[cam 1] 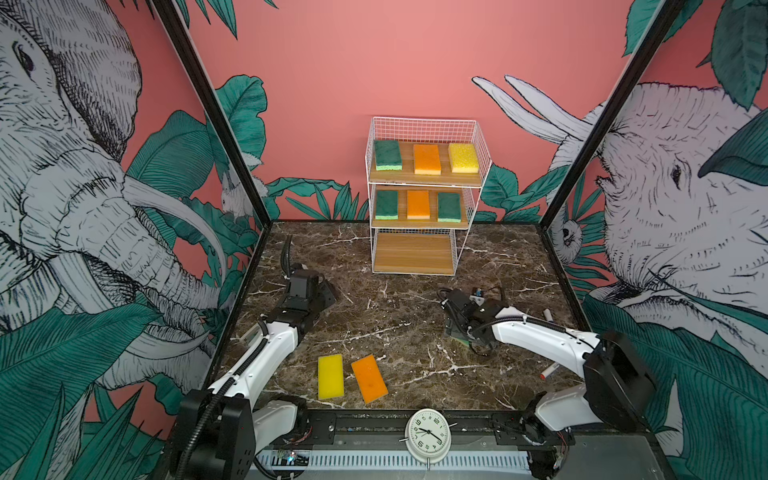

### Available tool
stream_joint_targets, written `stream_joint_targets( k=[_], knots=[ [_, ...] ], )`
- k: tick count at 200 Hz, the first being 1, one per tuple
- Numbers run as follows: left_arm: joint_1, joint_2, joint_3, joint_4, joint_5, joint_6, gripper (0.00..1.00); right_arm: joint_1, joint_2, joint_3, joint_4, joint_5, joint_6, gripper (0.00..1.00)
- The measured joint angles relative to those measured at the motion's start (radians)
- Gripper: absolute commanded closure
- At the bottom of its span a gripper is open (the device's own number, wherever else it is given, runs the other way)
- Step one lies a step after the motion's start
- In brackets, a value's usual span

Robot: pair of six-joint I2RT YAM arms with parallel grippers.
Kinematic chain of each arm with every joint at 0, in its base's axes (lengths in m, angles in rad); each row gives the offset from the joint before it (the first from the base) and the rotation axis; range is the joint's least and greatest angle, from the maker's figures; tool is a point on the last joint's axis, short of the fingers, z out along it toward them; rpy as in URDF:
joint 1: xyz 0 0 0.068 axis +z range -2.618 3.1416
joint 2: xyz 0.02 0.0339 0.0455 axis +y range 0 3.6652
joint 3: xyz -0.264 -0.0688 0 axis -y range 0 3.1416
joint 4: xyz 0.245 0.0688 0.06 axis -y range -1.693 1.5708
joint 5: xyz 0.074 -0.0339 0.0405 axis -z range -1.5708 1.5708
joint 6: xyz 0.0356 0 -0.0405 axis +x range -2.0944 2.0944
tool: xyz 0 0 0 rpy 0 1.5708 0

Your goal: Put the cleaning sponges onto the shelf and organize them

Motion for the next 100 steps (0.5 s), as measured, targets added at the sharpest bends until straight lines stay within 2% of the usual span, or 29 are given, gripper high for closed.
stream_joint_targets(
  k=[55, 100],
  knots=[
    [0.000, 0.031, 0.006, 0.000, 0.010, 0.010, 0.42, -0.005, 0.078, -0.019, 0.059, -0.055, 0.060, 0.01],
    [0.000, 0.032, 0.011, -0.003, 0.013, 0.018, 0.42, -0.040, 0.086, -0.034, 0.117, -0.068, 0.072, 0.01]
  ],
)
